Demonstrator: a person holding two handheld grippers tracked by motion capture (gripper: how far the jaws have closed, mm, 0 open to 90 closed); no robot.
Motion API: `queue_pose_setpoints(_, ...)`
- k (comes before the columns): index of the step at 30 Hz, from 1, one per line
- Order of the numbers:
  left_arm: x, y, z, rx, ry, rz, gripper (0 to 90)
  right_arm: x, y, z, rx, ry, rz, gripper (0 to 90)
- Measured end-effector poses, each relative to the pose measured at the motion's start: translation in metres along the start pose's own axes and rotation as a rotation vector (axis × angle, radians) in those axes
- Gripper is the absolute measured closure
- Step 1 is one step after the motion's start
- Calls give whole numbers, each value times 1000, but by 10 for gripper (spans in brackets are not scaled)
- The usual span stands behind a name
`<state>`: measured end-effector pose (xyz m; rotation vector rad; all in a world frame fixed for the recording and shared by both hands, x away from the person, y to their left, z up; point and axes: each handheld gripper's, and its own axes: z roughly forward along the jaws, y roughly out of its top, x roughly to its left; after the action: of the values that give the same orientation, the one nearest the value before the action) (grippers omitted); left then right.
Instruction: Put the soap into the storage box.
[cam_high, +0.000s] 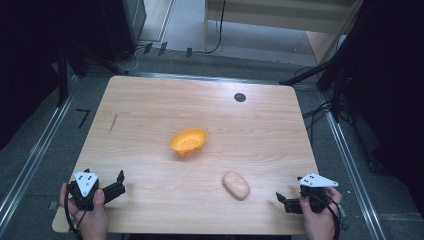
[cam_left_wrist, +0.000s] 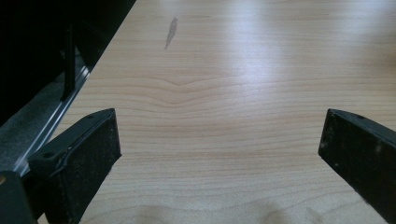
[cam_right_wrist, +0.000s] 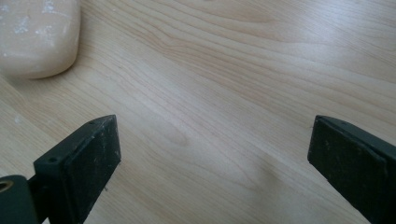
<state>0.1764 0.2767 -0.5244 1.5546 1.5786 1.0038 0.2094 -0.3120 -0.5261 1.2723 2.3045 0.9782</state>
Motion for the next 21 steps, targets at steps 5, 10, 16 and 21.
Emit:
queue_pose_setpoints(5, 0, 0, 0, 0, -4, 0, 0, 1, 6, 1, 23, 16, -18, 33)
queue_pose_setpoints(10, 0, 0, 0, 5, -4, 2, 0, 3, 13, -1, 38, 27, -30, 43)
queue_pose_setpoints(16, 0, 0, 0, 2, -12, 5, 0, 10, 21, 2, 49, 39, -44, 48)
queue_pose_setpoints(21, -1, 0, 0, 5, -17, 13, 0, 16, 27, 5, 53, 50, -55, 51)
